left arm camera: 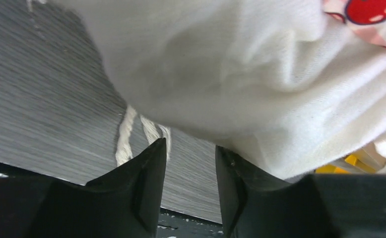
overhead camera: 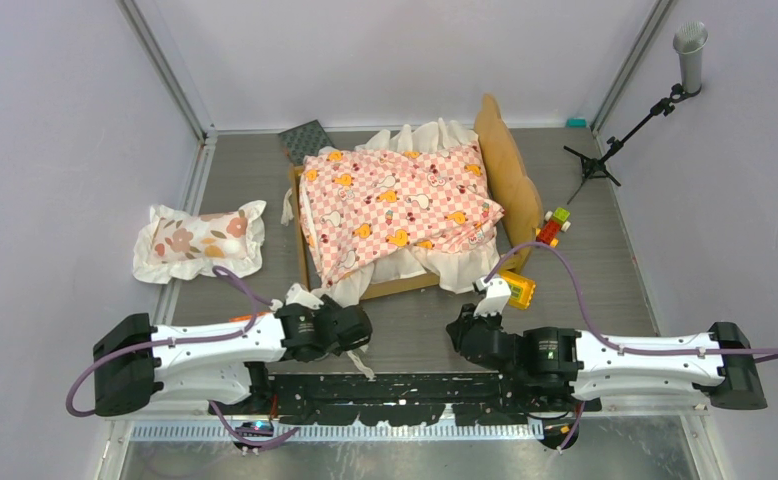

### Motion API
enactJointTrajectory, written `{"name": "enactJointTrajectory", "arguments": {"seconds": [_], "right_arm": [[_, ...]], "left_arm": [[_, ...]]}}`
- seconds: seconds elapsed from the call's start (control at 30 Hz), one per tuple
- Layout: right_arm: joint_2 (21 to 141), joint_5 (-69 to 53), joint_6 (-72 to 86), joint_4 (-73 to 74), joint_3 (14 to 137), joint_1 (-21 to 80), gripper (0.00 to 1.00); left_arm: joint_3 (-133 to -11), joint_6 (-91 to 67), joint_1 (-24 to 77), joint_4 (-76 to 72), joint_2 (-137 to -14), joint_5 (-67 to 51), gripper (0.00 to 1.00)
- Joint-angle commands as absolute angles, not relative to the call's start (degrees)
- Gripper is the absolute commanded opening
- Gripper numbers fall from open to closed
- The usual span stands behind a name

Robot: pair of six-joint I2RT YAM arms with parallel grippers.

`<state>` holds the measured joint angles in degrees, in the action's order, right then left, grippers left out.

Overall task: Set up the pet bed
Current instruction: Tie the ropes to the bed frame.

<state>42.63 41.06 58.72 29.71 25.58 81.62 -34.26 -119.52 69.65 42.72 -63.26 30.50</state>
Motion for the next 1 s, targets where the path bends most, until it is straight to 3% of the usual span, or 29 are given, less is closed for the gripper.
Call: {"name": "enactJointTrajectory", "arguments": {"seconds": [0.0, 0.07, 0.3, 0.53, 0.73, 0.97], "right_arm": [[42.65, 42.31, 60.14, 29.86, 25.74, 81.65, 0.25], [43.0, 42.62, 59.69, 29.72, 25.96, 81.65, 0.25], [44.21, 43.32, 56.72, 26.52, 26.02, 81.65, 0.26], [48.3, 40.65, 50.99, 18.53, 26.9, 81.65, 0.28], [54.9, 28.3, 40.57, 5.92, 27.69, 81.65, 0.32], [69.11, 13.03, 29.02, 0.31, 35.15, 81.74, 0.41]], "left_arm": [[-34.34, -132.75, 69.81, 39.6, -62.31, 34.81, 0.49], [-34.52, -130.06, 69.87, 40.17, -60.92, 35.61, 0.57], [-37.56, -115.99, 69.8, 47.72, -52.81, 38.62, 0.6], [-41.74, -98.19, 69.86, 56.31, -47.15, 41.94, 0.52], [-38.97, -83.17, 69.79, 56.32, -44.84, 38.37, 0.49], [-32.22, -78.21, 69.86, 52.65, -34.17, 35.69, 0.47]]}}
